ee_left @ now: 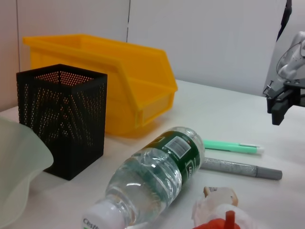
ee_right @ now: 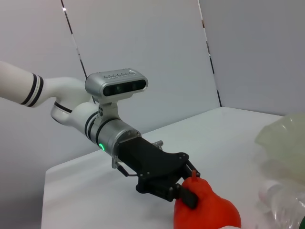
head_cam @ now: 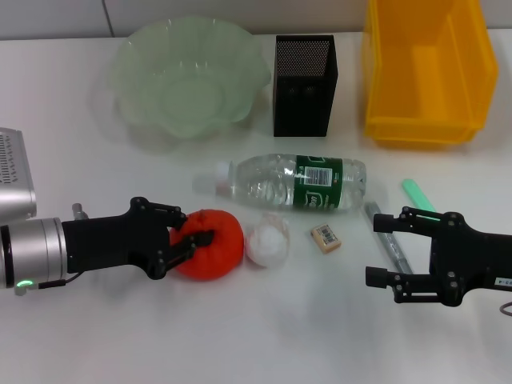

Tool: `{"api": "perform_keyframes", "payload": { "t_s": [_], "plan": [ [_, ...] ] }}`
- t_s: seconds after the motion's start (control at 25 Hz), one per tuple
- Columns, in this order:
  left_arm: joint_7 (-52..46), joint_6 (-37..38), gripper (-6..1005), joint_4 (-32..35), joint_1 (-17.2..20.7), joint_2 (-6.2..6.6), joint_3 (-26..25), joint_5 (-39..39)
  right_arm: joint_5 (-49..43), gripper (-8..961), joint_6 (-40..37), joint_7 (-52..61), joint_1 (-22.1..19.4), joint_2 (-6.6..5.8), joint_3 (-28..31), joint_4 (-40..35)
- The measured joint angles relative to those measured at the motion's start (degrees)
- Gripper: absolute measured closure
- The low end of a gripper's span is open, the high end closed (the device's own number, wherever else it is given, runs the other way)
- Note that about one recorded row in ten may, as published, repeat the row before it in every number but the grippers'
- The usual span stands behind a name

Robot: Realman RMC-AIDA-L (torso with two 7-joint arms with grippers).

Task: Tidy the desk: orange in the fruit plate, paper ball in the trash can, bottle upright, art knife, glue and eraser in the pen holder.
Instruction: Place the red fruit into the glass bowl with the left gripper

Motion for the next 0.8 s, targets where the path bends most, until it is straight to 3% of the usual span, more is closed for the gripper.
{"api": "perform_keyframes", "payload": {
  "t_s": [0.24,0.44,0.52,0.76,0.8],
  "plan": [
    [-0.82,6.29,808,0.4,0.01,0.15,-2.99,-2.67,0.0,124,0.03,-0.01,0.0,0.0,0.07,0.14],
    [-1.07,12.39,878,-0.18,-0.27,0.01,-9.06,-13.42,0.0,123,0.04,-0.01,0.0,0.0,0.11,0.09],
    [-0.86,11.03,891,-2.69,-1.74,-0.17,-9.8,-22.17,0.0,123,0.03,-0.02,0.01,0.0,0.11,0.12],
    [1.24,1.99,919,-7.92,-5.59,-0.42,-9.94,-32.22,0.0,124,-0.12,-0.36,0.08,0.13,0.09,0.32],
    [5.67,-5.28,922,-11.26,-8.39,-0.54,-9.97,-36.41,0.0,124,-0.22,-0.39,0.08,0.15,0.09,0.34]
  ]
}}
